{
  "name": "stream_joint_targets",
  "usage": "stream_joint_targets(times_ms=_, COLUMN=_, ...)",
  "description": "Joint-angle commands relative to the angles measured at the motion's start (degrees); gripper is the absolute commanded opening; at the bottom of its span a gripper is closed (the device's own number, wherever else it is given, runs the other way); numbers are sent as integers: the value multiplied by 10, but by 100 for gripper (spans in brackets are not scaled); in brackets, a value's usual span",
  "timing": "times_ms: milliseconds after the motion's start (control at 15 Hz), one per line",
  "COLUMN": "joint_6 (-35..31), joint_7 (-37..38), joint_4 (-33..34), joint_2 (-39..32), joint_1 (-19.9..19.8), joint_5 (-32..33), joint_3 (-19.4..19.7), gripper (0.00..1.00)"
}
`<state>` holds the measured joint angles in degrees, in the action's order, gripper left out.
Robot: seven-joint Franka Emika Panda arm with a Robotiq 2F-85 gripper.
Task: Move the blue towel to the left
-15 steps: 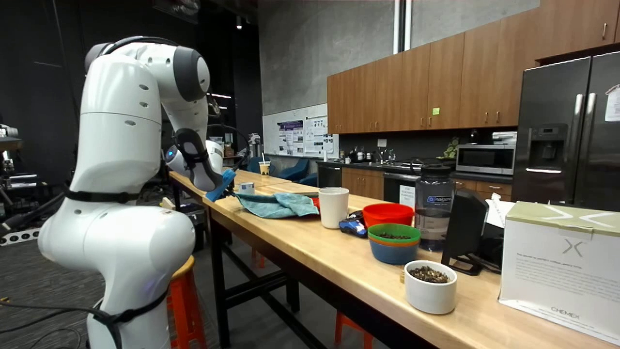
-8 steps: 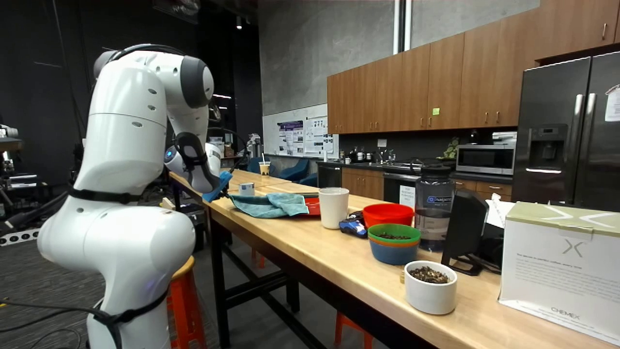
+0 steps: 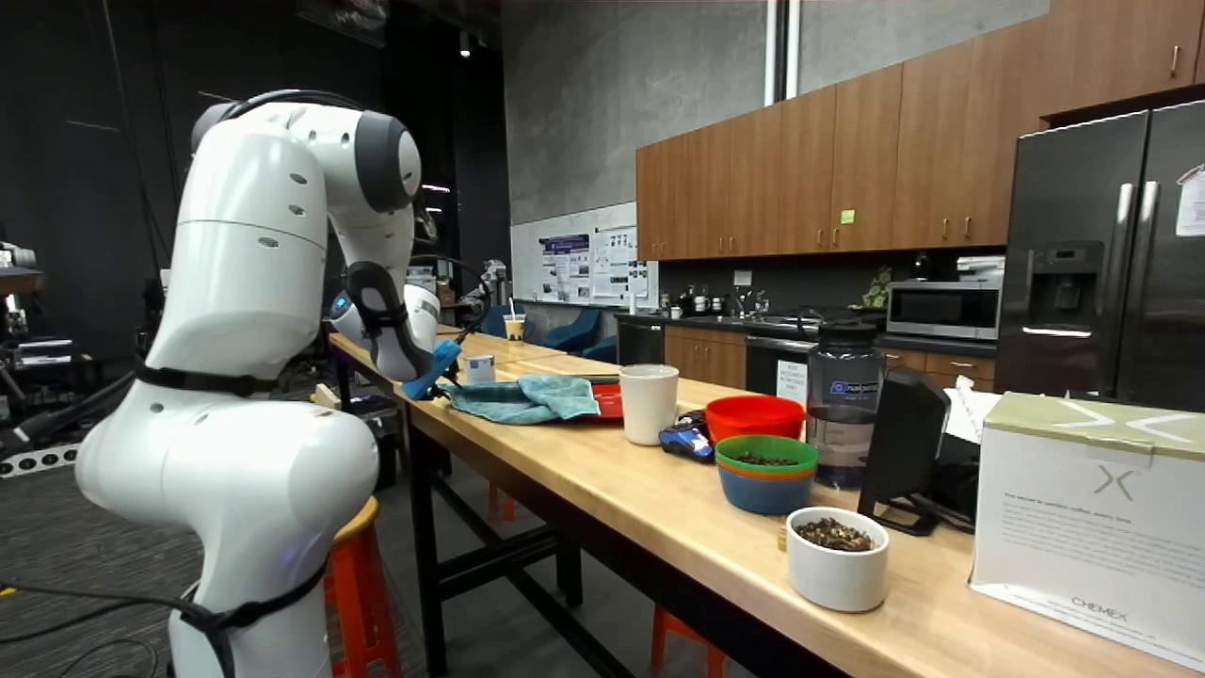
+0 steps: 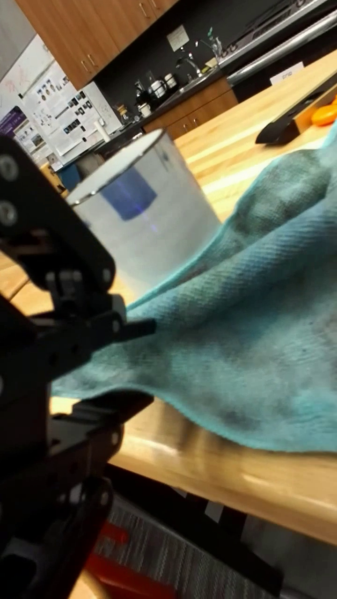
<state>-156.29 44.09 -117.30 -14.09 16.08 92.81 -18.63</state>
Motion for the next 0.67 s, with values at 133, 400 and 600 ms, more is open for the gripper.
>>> stream_joint_targets(times_ms=133, joint_6=10, joint_7=-23, joint_4=-42, joint_2=47, joint_1=-28, joint_5=-17, joint_3=21, gripper=78)
stream_joint_targets(times_ms=400, joint_6=11, joint_7=-5, joint_4=-56, joint_2=79, joint_1=-47, joint_5=-11, joint_3=35, gripper=100)
stream_joint_targets(times_ms=600, joint_6=-18, joint_7=-18, joint_4=-54, joint_2=97, joint_1=-72, joint_5=-41, joint_3=48, gripper=100)
